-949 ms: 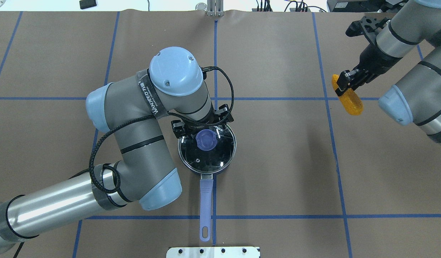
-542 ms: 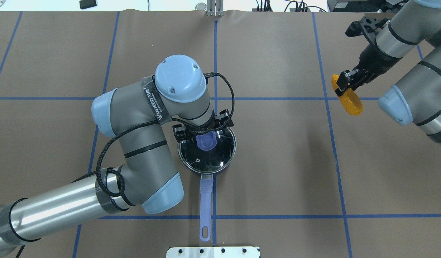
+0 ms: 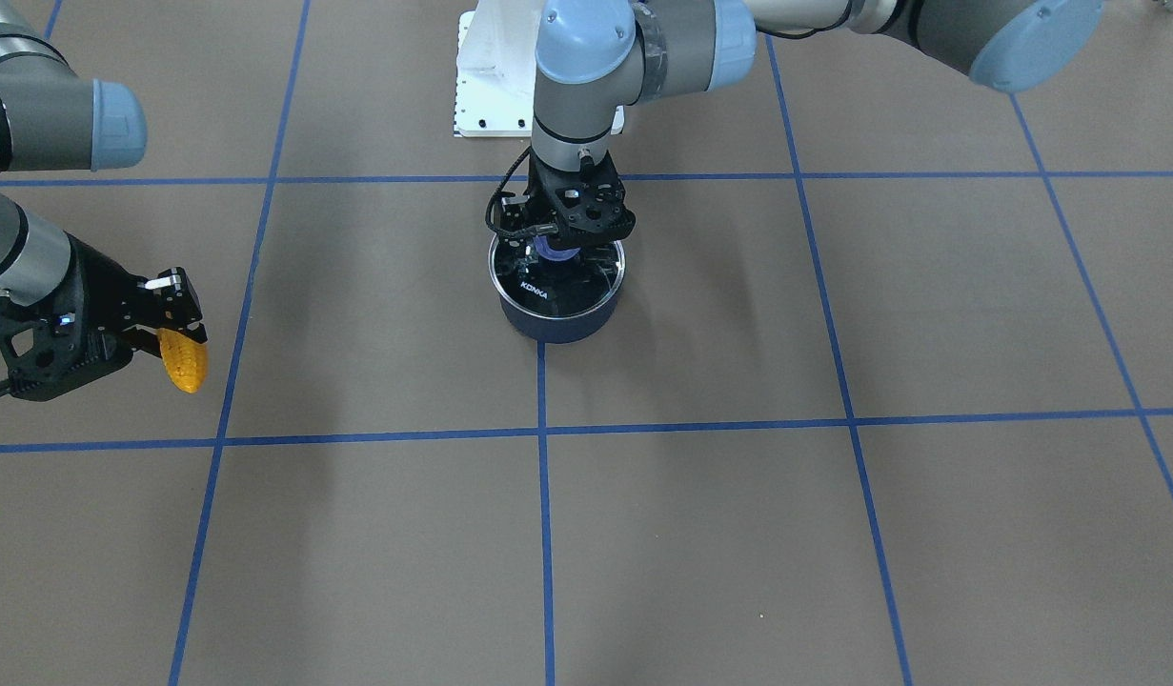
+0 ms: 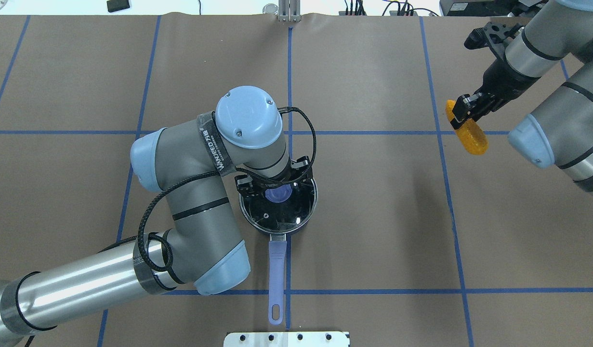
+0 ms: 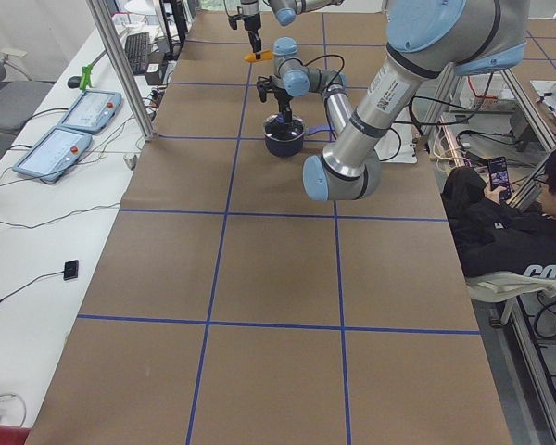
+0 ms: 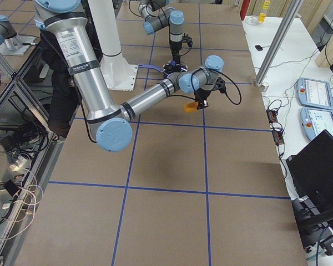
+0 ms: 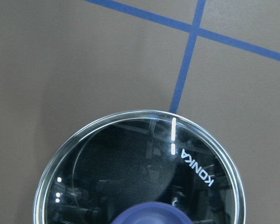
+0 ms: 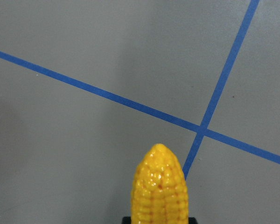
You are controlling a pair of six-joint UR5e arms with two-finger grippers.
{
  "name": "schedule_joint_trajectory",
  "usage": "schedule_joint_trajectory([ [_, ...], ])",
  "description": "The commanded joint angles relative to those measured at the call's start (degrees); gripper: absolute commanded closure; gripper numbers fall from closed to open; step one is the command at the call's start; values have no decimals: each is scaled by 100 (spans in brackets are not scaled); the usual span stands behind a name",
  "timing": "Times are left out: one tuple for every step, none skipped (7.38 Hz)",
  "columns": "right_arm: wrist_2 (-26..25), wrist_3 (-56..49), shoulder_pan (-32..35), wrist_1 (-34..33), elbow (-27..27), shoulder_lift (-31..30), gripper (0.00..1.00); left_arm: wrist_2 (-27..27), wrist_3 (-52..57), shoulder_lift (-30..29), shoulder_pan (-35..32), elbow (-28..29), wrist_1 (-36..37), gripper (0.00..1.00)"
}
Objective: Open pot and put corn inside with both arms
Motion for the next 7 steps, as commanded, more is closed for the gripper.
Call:
schedule_joint_trajectory([
  [-7,0,3,0,-9,18,90,1,2,0,5,5,-8,48],
  [-7,9,-5,0,-17,18,90,1,2,0,5,5,0,57],
  [-7,0,-6,0,-18,27,90,1,11,0,5,-4,-8,64],
  [-7,9,-6,0,-18,36,90,-34,28,-8,5,-74,18,65],
  [-7,9,-6,-26,-26,71,90,-43,28,9,-13,-327,148,66],
  [-7,35,-6,-131,-18,167,90,-51,63,201,-21,-773,472,68],
  [-7,148,-6,-332,0,351,90,-69,499,629,-39,-1430,771,68],
])
